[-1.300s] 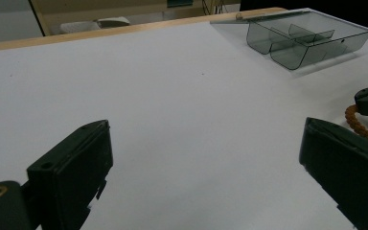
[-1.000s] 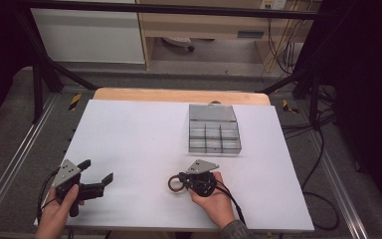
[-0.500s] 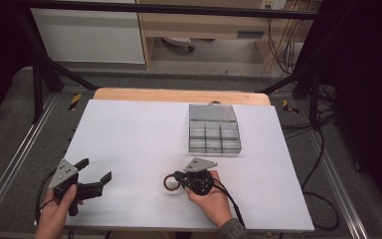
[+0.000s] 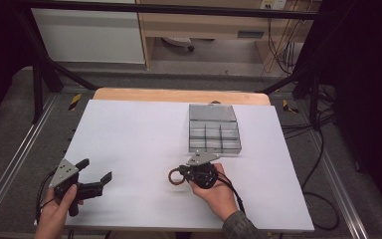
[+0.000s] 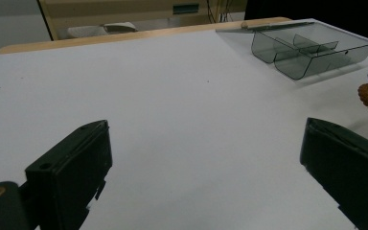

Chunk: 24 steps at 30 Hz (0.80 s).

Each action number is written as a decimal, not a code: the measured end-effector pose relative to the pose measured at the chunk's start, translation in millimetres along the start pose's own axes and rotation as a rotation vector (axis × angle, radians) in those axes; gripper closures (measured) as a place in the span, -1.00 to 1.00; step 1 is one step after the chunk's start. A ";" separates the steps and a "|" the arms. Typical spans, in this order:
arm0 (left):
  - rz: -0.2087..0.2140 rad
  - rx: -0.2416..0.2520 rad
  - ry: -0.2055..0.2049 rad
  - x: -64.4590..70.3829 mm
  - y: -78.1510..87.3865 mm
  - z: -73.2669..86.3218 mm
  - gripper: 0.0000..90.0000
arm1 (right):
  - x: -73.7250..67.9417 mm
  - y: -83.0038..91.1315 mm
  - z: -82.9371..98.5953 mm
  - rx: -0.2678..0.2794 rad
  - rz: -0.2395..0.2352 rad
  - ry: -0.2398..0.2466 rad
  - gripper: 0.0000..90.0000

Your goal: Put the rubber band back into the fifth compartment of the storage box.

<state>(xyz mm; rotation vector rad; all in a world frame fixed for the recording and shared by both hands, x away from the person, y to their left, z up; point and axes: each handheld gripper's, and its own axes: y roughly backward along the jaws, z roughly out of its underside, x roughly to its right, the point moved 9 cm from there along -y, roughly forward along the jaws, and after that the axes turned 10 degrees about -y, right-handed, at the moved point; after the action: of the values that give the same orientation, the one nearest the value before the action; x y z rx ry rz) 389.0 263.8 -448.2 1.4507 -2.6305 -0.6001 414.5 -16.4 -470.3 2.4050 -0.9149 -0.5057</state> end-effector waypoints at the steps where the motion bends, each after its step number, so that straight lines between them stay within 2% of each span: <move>1: 0.009 0.000 0.002 1.5 -0.5 0.0 -0.91 | 2.0 0.6 -1.7 -0.003 0.003 0.007 0.91; 8: 0.015 -0.005 -0.004 4.9 -2.3 0.0 -0.91 | 21.0 10.7 -18.7 -0.001 0.040 0.031 0.91; 15: 0.027 0.002 0.020 5.1 -1.7 -0.3 -0.91 | 40.1 26.4 -46.0 0.044 0.068 0.015 0.91; 24: 0.031 0.000 0.020 5.9 -2.1 -0.2 -0.91 | 59.4 41.5 -72.3 0.102 0.106 -0.011 0.91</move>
<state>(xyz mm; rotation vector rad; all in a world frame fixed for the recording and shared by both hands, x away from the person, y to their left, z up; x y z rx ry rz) 387.5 257.8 -449.5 1.4058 -2.6323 -0.5799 471.8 -60.3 -397.8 2.4298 -1.0908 -0.4423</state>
